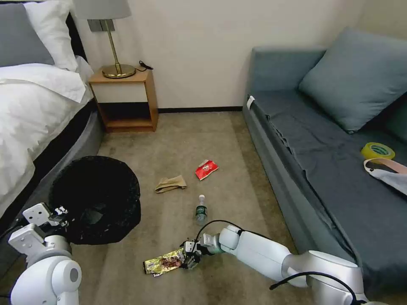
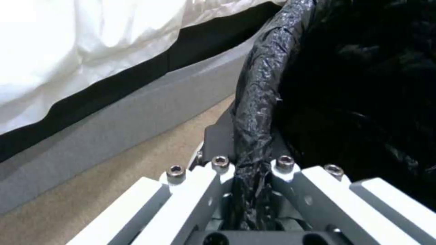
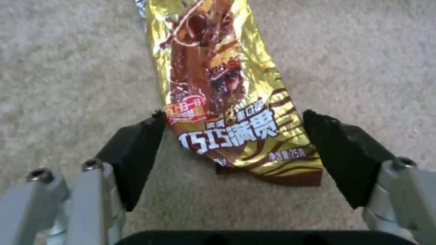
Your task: Pick up the trash bin, then pick up the garbage on the floor and place it into the trash bin.
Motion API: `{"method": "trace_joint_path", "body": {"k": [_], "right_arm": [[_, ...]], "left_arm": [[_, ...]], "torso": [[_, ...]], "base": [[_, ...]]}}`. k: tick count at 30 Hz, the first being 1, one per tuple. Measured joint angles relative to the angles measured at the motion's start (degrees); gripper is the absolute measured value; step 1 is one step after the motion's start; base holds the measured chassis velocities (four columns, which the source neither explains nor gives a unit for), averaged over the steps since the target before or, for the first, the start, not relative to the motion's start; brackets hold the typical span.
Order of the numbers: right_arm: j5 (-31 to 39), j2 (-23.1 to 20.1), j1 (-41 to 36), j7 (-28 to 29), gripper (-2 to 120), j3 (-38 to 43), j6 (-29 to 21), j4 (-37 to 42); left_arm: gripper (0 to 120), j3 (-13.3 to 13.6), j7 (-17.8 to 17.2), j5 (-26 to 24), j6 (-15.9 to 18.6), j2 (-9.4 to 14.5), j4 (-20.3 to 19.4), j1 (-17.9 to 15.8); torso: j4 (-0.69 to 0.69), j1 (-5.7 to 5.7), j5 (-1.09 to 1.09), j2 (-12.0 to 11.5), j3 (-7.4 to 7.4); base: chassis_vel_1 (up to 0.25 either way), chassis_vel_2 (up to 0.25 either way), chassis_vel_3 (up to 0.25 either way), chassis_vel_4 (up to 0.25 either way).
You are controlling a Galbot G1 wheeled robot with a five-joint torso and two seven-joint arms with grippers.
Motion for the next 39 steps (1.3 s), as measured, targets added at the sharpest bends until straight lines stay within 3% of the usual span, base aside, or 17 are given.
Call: {"method": "trace_joint_path", "body": {"k": [17, 21, 24, 39], "right_arm": [[-0.20, -0.60, 0.19, 0.09, 80, 0.16, 0.59, -0.08], [-0.20, -0.51, 0.03, -0.06, 72, 0.13, 0.81, -0.15], [-0.19, -0.44, -0.02, -0.29, 60, 0.02, 0.93, -0.15], [0.10, -0.75, -0.37, -0.46, 35, 0.18, 1.74, 0.20]], "left_arm": [[3, 0.60, 0.22, 0.63, -0.52, -0.32, 0.00, -0.11], [3, 0.54, 0.25, 0.71, -0.80, -0.33, 0.05, -0.08], [3, 0.51, 0.26, 0.74, -0.83, -0.35, 0.06, -0.08], [3, 0.79, 0.38, 1.42, -1.47, -0.58, 0.58, -0.07]], "torso": [[0.00, 0.00, 0.00, 0.00, 0.00], [0.00, 0.00, 0.00, 0.00, 0.00], [0.00, 0.00, 0.00, 0.00, 0.00], [0.00, 0.00, 0.00, 0.00, 0.00]], "base": [[0.000, 0.000, 0.000, 0.000], [0.000, 0.000, 0.000, 0.000], [0.000, 0.000, 0.000, 0.000], [0.000, 0.000, 0.000, 0.000]]}}
